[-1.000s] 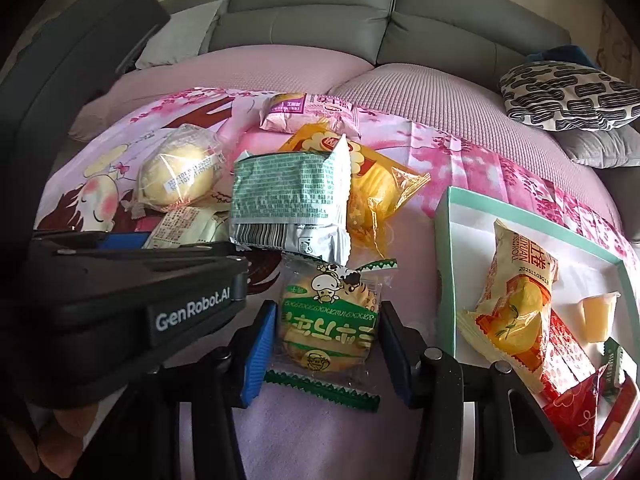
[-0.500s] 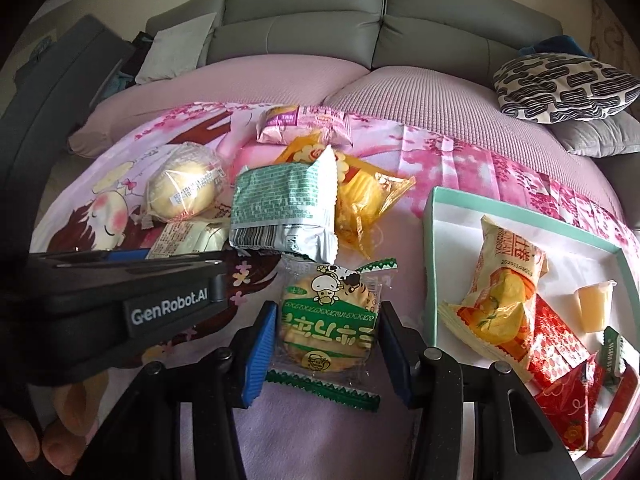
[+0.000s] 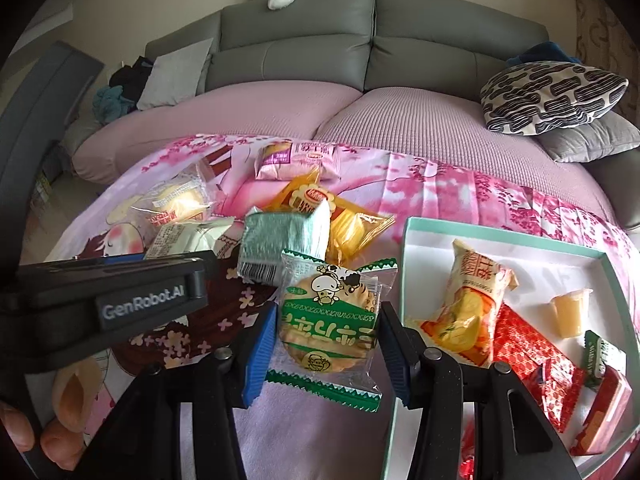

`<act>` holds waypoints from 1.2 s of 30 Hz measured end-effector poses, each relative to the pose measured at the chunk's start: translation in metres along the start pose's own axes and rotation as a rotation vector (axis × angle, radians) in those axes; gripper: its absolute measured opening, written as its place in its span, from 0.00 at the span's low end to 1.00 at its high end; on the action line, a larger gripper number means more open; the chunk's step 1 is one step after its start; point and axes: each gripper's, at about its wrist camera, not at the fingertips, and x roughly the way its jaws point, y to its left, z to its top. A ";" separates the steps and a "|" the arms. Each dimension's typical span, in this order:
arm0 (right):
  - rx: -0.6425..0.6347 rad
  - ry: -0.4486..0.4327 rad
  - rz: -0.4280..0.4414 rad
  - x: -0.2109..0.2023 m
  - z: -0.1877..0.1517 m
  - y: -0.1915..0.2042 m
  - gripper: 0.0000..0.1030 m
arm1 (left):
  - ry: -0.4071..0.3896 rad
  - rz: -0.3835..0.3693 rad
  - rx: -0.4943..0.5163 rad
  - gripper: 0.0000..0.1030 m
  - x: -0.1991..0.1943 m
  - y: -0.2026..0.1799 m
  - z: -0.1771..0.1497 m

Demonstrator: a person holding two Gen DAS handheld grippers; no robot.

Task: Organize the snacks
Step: 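Carry the cookie pack and white packet into the tray and release them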

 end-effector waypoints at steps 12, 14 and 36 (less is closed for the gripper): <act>0.040 -0.030 0.006 -0.013 0.005 -0.015 0.51 | -0.057 -0.003 0.035 0.52 -0.020 -0.017 0.003; 0.048 -0.037 0.004 -0.017 0.007 -0.019 0.51 | -0.066 -0.006 0.046 0.52 -0.023 -0.022 0.004; 0.286 -0.076 -0.176 -0.058 0.012 -0.138 0.51 | -0.098 -0.124 0.251 0.52 -0.042 -0.117 -0.005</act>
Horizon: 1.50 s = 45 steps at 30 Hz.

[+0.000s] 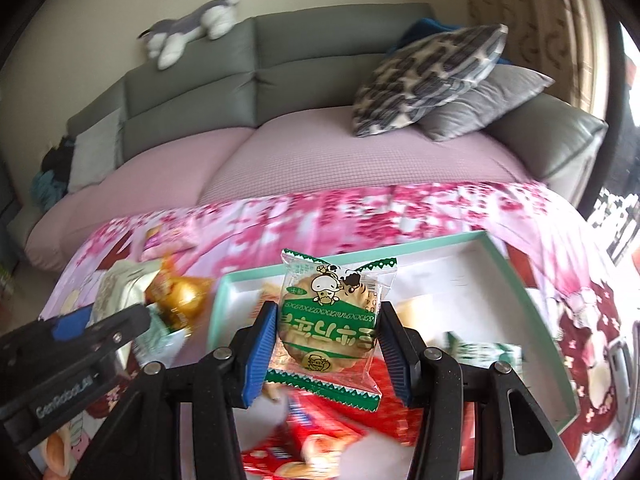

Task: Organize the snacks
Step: 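Carry the cookie pack and white packet into the tray and release them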

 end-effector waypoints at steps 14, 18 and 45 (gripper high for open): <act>0.145 0.006 -0.128 0.004 0.002 -0.088 0.51 | -0.021 -0.075 0.110 0.52 0.006 -0.069 0.015; 0.161 0.017 -0.148 0.011 0.000 -0.102 0.51 | -0.041 -0.100 0.117 0.52 0.008 -0.082 0.020; 0.148 0.045 -0.143 0.030 -0.005 -0.106 0.52 | -0.010 -0.113 0.174 0.53 0.042 -0.111 0.011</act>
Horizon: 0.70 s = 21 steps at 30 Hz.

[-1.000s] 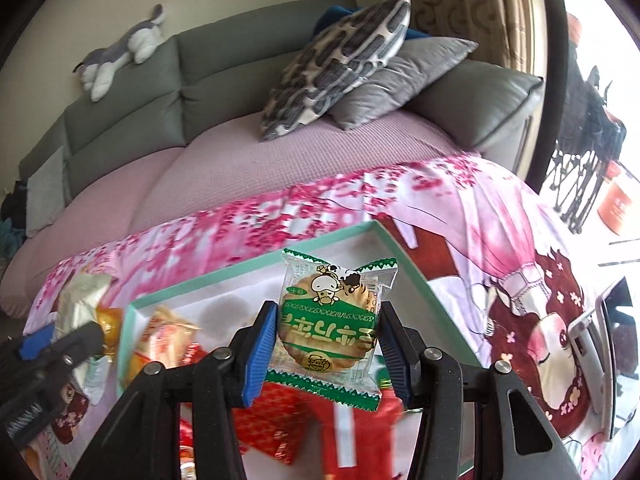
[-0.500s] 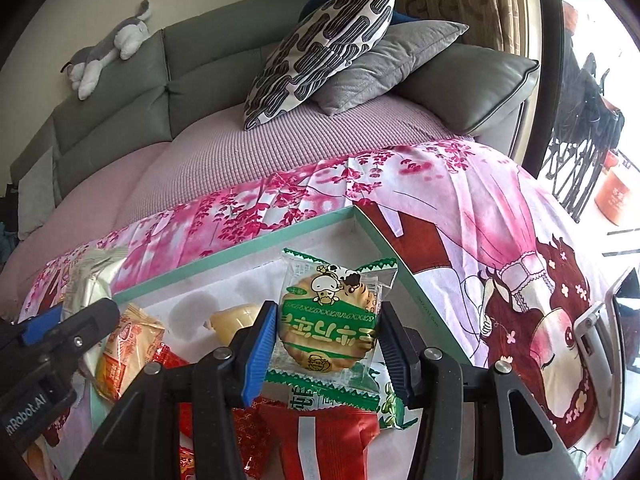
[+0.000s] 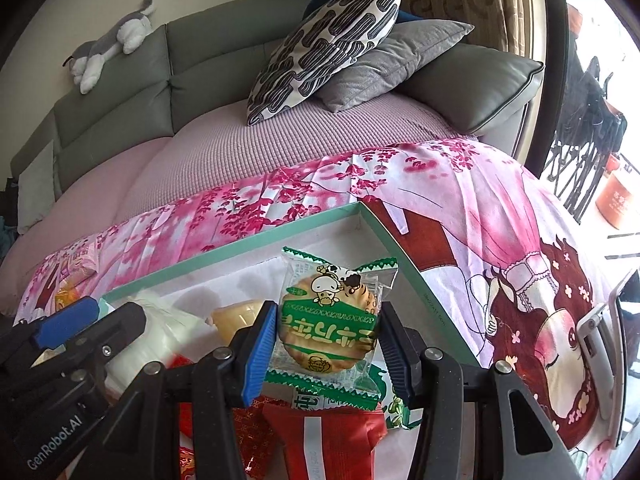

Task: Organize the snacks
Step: 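Carry the cookie pack and white packet into the tray and release them, then move both tools back over the snack pile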

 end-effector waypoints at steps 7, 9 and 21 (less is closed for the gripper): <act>-0.005 0.005 0.014 0.001 0.000 0.001 0.55 | 0.018 0.025 -0.029 0.61 -0.005 0.008 0.002; -0.007 0.002 0.020 0.001 0.000 0.001 0.61 | 0.022 0.034 -0.036 0.61 -0.006 0.011 0.002; -0.037 0.046 0.017 -0.004 0.000 0.005 0.83 | 0.106 0.125 -0.108 0.74 0.000 0.030 -0.002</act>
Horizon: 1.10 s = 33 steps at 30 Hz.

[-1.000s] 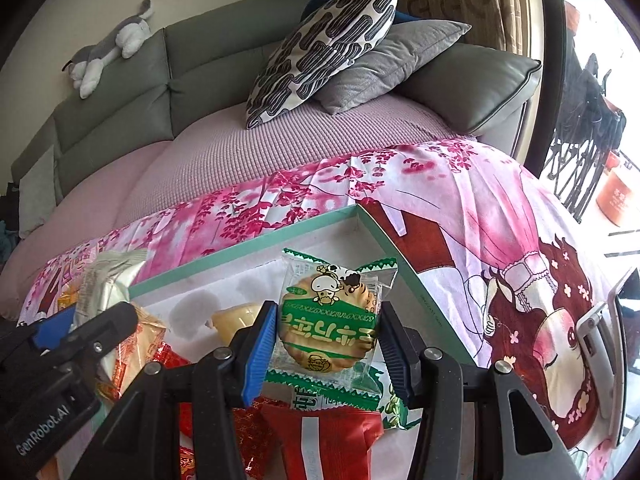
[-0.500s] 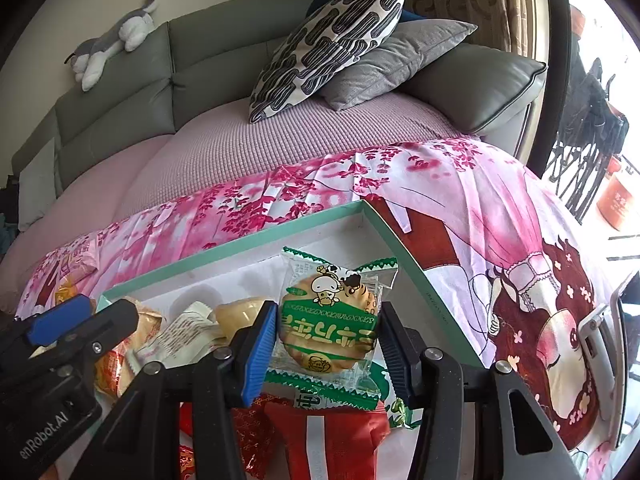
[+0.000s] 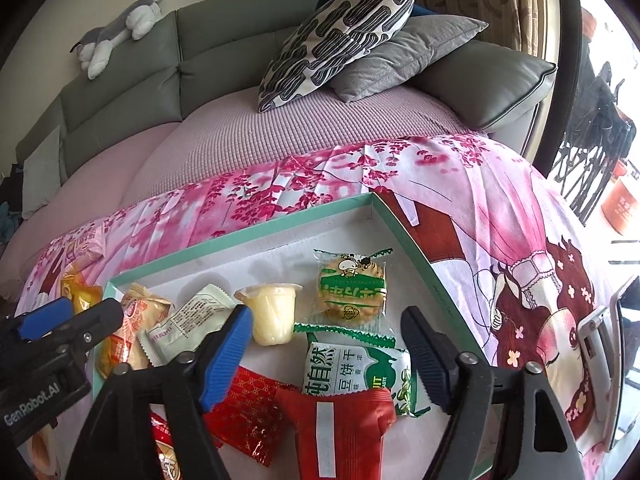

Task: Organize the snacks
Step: 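Move both tools back over the snack pile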

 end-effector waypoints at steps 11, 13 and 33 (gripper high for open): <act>-0.005 0.012 0.007 -0.004 0.000 -0.001 1.00 | 0.002 0.028 -0.062 0.90 -0.002 0.013 0.001; -0.002 0.008 0.010 -0.006 0.001 -0.001 1.00 | -0.001 0.032 -0.068 0.91 -0.003 0.015 0.002; -0.032 -0.001 -0.008 -0.029 0.005 0.026 1.00 | 0.008 0.156 -0.165 0.91 -0.029 0.079 -0.004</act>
